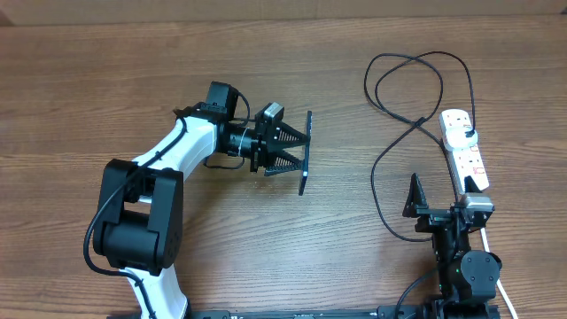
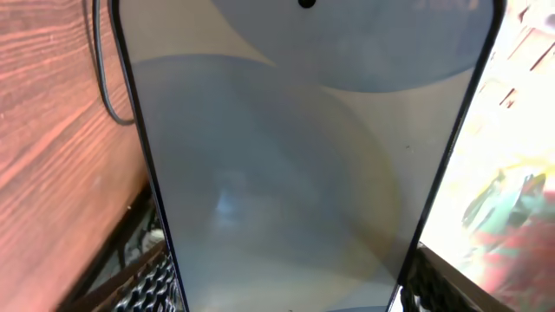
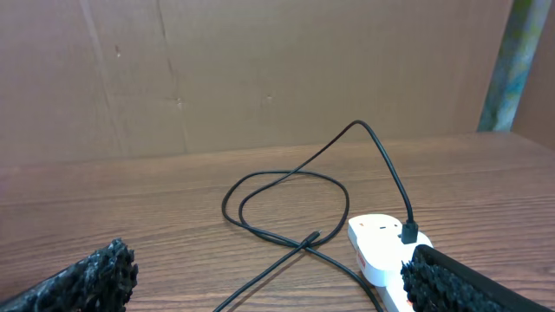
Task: Plug charger to phone and switch on socket
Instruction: 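Lift the phone with the left gripper and tilt it upright, then move the right gripper toward the phone held by the left gripper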
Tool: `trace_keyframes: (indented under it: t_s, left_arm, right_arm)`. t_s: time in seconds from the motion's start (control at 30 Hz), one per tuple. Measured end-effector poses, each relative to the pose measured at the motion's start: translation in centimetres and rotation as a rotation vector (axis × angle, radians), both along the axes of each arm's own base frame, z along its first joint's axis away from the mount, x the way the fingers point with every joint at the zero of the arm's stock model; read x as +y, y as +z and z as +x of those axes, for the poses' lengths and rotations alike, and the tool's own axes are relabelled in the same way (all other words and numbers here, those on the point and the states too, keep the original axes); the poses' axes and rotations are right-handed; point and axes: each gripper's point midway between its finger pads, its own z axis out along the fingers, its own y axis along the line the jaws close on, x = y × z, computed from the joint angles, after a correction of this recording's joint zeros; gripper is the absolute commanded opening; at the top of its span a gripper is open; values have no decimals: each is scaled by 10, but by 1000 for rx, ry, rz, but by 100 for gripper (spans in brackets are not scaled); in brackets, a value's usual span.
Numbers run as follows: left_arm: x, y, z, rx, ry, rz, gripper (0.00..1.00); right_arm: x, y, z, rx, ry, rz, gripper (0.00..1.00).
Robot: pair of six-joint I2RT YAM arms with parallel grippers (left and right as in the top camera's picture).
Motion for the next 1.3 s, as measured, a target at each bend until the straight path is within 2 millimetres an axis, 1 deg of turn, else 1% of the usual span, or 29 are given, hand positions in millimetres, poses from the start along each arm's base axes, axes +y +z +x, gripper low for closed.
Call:
trace_keyframes:
  t_s: [0.2,0.27,0.87,1.03,1.17,1.3]
  left_arm:
    - [0,0,1,71,4,16,50]
    - [0,1,2,90,6,20,48]
    - [-1,1,3,158,11,37,43]
    - [-1,1,3,174,11,41,44]
    - [-1,1,3,178,12,42,45]
    - [-1,1,3,178,12,42,44]
  right_arm:
    - [0,0,0,0,0,0,100]
    - [0,0,0,0,0,0,100]
    - [0,0,0,0,0,0,100]
    - [9,0,0,1,54,15,100]
    - [20,0,0,3,111,165,100]
    - [35,3,-2,17,193,438,100]
